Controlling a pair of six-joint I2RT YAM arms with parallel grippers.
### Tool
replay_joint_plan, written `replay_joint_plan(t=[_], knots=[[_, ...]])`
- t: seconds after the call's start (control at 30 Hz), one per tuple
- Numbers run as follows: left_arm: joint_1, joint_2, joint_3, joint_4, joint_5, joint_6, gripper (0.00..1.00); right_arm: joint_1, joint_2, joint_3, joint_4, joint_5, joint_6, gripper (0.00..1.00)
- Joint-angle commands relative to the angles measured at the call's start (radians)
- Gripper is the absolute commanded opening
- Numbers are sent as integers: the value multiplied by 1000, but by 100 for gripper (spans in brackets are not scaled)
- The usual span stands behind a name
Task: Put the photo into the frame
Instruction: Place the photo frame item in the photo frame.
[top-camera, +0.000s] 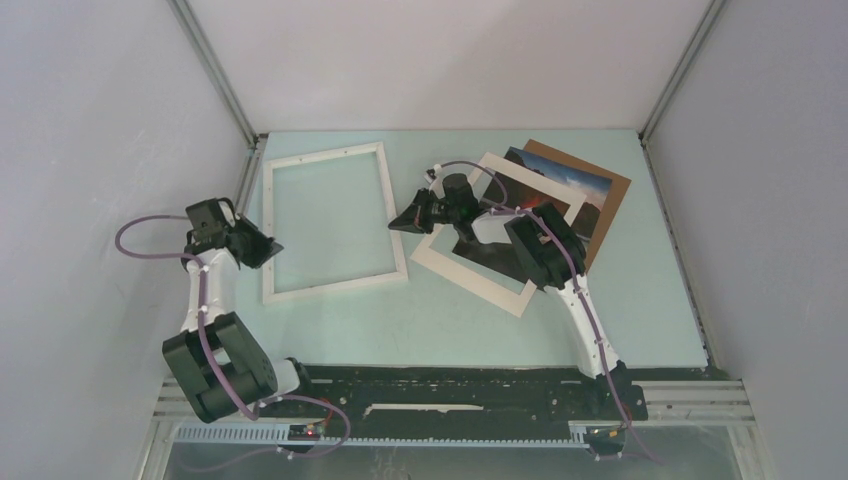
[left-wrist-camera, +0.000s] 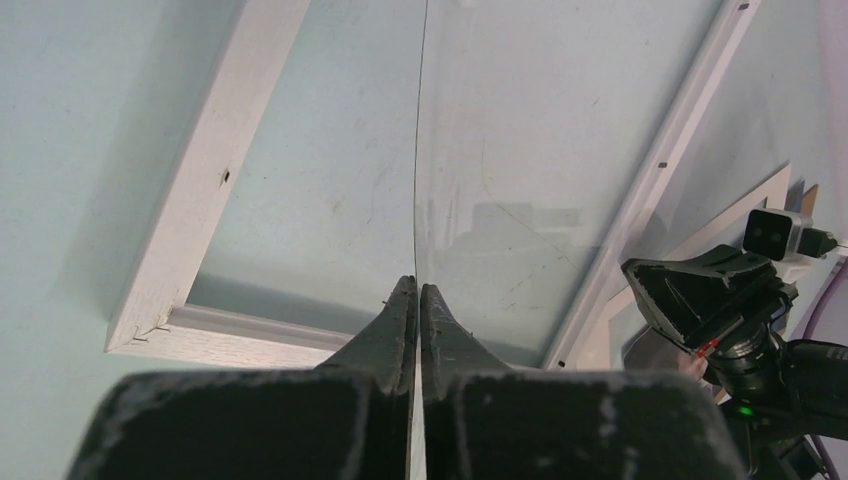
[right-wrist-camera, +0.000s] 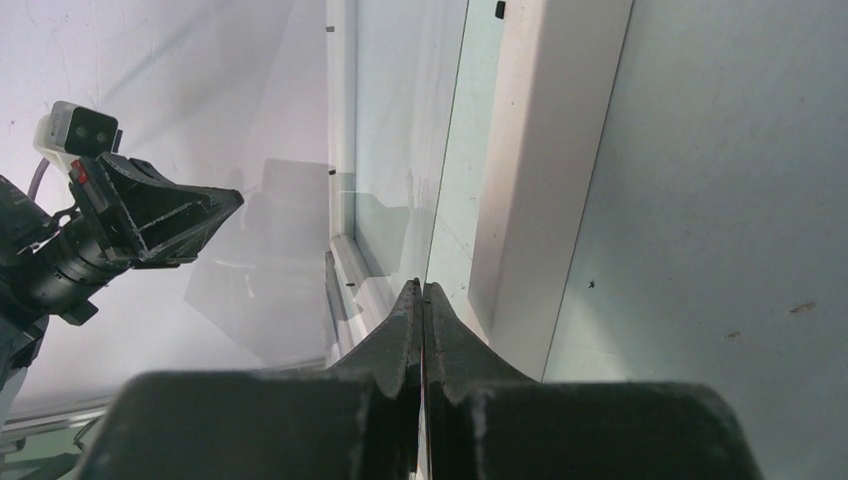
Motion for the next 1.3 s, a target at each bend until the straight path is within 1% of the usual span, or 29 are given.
replay_joint_plan(t=[0.0, 0.27, 0.6, 0.7, 0.77, 0.8, 0.83, 0.9, 1.03, 1.17, 1.27], knots=[[1, -32, -13, 1, -31, 39, 0, 4, -52, 43, 38, 19, -4, 0], [3, -57, -12, -18, -47, 47, 0, 4, -48, 30, 55, 20, 6, 0], [4, -79, -45, -15, -71, 48, 0, 10, -42, 27, 62, 7, 6, 0], [9, -65, -69, -6, -56, 40, 0, 9, -48, 41, 18, -3, -2, 0], [10, -55, -82, 10, -30, 34, 0, 4, -47, 71, -49, -15, -7, 9], [11, -48, -85, 13, -21, 34, 0, 2, -36, 96, -82, -29, -9, 12], [11, -43, -88, 15, -18, 33, 0, -1, -26, 114, -99, -47, -2, 15], [13, -33, -92, 18, -13, 35, 0, -8, -12, 139, -116, -76, 12, 25], [20, -20, -105, 28, -3, 47, 0, -17, -2, 162, -141, -108, -3, 32], [30, -8, -116, 34, 6, 53, 0, -18, 39, 268, -263, -132, -52, 39], [37, -2, -120, 34, 15, 58, 0, -20, 77, 360, -368, -126, -94, 41]])
